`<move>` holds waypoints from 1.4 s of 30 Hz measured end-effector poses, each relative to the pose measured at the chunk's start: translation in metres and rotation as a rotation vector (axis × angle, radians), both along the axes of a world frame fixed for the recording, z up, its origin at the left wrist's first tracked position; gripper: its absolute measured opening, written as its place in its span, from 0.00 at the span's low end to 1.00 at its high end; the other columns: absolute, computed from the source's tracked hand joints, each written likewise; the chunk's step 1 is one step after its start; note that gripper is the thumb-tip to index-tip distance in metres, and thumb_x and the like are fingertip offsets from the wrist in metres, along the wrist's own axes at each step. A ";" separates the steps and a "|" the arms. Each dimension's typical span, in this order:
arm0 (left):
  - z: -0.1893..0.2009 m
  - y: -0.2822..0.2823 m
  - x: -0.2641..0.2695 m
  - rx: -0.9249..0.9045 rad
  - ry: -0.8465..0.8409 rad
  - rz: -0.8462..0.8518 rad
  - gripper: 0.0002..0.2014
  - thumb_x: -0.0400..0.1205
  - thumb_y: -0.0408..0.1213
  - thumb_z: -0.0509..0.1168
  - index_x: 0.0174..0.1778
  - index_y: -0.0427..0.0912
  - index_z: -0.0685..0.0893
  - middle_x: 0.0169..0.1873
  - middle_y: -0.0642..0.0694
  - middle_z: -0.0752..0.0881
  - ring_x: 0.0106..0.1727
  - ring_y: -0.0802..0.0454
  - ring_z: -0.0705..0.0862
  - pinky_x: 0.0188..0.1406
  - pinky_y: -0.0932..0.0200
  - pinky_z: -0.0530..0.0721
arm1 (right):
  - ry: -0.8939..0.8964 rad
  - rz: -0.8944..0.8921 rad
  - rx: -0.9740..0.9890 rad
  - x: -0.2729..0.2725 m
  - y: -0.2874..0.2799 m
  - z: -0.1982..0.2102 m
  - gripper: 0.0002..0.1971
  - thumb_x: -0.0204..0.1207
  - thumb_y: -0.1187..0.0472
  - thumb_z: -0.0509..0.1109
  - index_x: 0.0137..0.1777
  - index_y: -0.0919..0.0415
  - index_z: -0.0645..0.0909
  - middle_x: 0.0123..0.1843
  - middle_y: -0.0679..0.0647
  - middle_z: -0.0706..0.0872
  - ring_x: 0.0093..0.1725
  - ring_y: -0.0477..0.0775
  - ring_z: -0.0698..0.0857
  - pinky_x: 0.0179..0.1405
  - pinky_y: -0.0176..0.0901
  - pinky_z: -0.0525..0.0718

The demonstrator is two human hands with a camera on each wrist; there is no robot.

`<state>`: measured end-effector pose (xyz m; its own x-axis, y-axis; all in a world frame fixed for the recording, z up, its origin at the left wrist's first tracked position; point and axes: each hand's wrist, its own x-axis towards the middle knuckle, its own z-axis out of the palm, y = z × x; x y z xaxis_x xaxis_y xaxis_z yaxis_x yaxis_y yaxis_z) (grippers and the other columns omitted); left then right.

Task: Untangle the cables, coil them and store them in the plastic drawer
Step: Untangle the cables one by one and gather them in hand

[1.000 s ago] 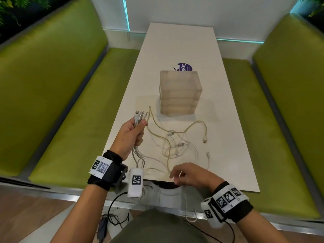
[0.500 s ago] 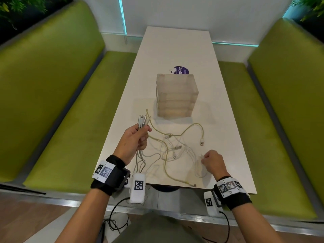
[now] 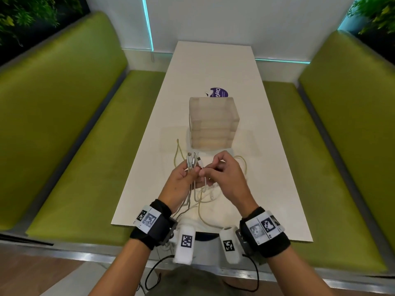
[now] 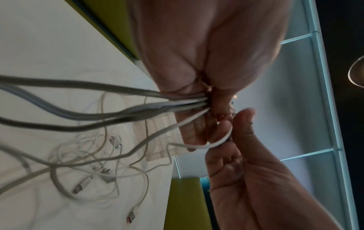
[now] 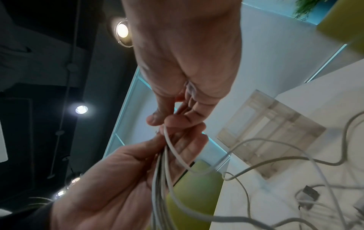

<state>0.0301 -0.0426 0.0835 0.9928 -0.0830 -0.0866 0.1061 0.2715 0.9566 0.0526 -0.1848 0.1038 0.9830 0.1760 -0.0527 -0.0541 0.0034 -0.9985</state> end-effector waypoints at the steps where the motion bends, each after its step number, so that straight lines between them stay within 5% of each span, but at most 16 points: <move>1: 0.000 0.000 -0.001 -0.021 -0.002 0.006 0.09 0.85 0.32 0.58 0.59 0.34 0.78 0.41 0.45 0.91 0.41 0.49 0.90 0.45 0.56 0.87 | 0.011 -0.013 0.024 0.001 0.003 -0.001 0.18 0.67 0.72 0.78 0.40 0.60 0.68 0.35 0.66 0.84 0.28 0.56 0.82 0.24 0.41 0.79; 6: 0.000 0.001 -0.005 -0.106 0.038 0.046 0.11 0.80 0.37 0.62 0.55 0.37 0.80 0.43 0.48 0.91 0.39 0.55 0.87 0.53 0.49 0.86 | 0.034 -0.049 0.004 0.002 0.015 -0.004 0.23 0.66 0.63 0.81 0.38 0.57 0.64 0.36 0.74 0.84 0.24 0.57 0.76 0.20 0.45 0.72; 10: 0.003 0.002 -0.003 -0.207 0.082 0.129 0.17 0.81 0.36 0.61 0.61 0.27 0.78 0.60 0.37 0.87 0.55 0.45 0.88 0.46 0.55 0.87 | 0.086 -0.019 -0.118 0.000 0.025 -0.008 0.22 0.69 0.52 0.79 0.36 0.57 0.66 0.26 0.51 0.79 0.20 0.49 0.78 0.18 0.41 0.69; 13: 0.005 0.008 -0.001 -0.196 0.065 0.176 0.13 0.87 0.35 0.54 0.53 0.30 0.81 0.51 0.41 0.91 0.49 0.41 0.87 0.43 0.51 0.87 | 0.068 0.180 -0.173 -0.001 0.024 -0.008 0.14 0.76 0.51 0.72 0.43 0.63 0.76 0.32 0.50 0.84 0.27 0.44 0.80 0.29 0.37 0.73; 15: 0.010 0.015 -0.001 -0.239 0.080 0.235 0.12 0.87 0.36 0.53 0.46 0.35 0.79 0.42 0.43 0.91 0.47 0.42 0.89 0.42 0.51 0.89 | 0.018 0.407 -0.335 -0.002 0.020 -0.010 0.04 0.76 0.55 0.72 0.45 0.52 0.79 0.34 0.48 0.85 0.31 0.40 0.81 0.34 0.31 0.75; 17: 0.014 0.021 0.001 -0.317 0.044 0.289 0.12 0.88 0.36 0.52 0.43 0.37 0.76 0.32 0.46 0.86 0.46 0.42 0.90 0.48 0.49 0.89 | -0.036 0.534 -0.576 0.003 0.017 -0.024 0.05 0.77 0.56 0.71 0.43 0.44 0.78 0.36 0.45 0.85 0.37 0.42 0.83 0.41 0.36 0.79; 19: 0.021 0.028 0.002 -0.373 0.014 0.330 0.13 0.88 0.36 0.50 0.42 0.39 0.75 0.25 0.50 0.78 0.33 0.50 0.87 0.45 0.50 0.90 | -0.068 0.464 -0.681 0.014 0.014 -0.042 0.02 0.79 0.56 0.68 0.45 0.49 0.80 0.36 0.44 0.84 0.40 0.46 0.84 0.47 0.45 0.80; 22: 0.035 0.045 0.003 -0.419 -0.023 0.390 0.13 0.89 0.36 0.49 0.40 0.42 0.74 0.22 0.53 0.73 0.21 0.58 0.69 0.25 0.64 0.74 | -0.068 0.268 -0.680 0.036 -0.002 -0.064 0.03 0.81 0.56 0.65 0.47 0.53 0.78 0.34 0.45 0.83 0.35 0.46 0.82 0.38 0.41 0.78; 25: 0.044 0.061 0.002 -0.413 -0.077 0.428 0.13 0.89 0.36 0.49 0.40 0.42 0.73 0.23 0.54 0.72 0.21 0.60 0.64 0.22 0.67 0.63 | -0.066 0.210 -0.693 0.051 -0.019 -0.075 0.08 0.82 0.56 0.64 0.41 0.53 0.76 0.34 0.48 0.84 0.34 0.48 0.79 0.33 0.39 0.73; 29: 0.048 0.083 -0.001 -0.421 -0.132 0.486 0.13 0.88 0.37 0.49 0.40 0.44 0.74 0.24 0.55 0.72 0.21 0.61 0.62 0.21 0.67 0.61 | -0.050 0.172 -0.675 0.063 -0.039 -0.077 0.07 0.79 0.61 0.67 0.39 0.57 0.81 0.33 0.48 0.83 0.35 0.46 0.79 0.35 0.33 0.72; 36: 0.041 0.096 0.000 -0.451 -0.168 0.524 0.13 0.88 0.39 0.52 0.39 0.45 0.76 0.25 0.55 0.73 0.22 0.60 0.63 0.21 0.67 0.61 | -0.103 0.138 -0.792 0.070 -0.055 -0.081 0.06 0.79 0.60 0.69 0.42 0.61 0.83 0.40 0.57 0.85 0.41 0.57 0.82 0.43 0.48 0.78; 42: 0.041 0.097 0.001 -0.390 -0.165 0.548 0.13 0.88 0.39 0.51 0.40 0.44 0.74 0.25 0.55 0.73 0.22 0.61 0.62 0.22 0.67 0.60 | -0.038 0.118 -0.566 0.063 -0.054 -0.069 0.07 0.79 0.62 0.68 0.48 0.62 0.88 0.44 0.61 0.87 0.37 0.50 0.82 0.35 0.31 0.80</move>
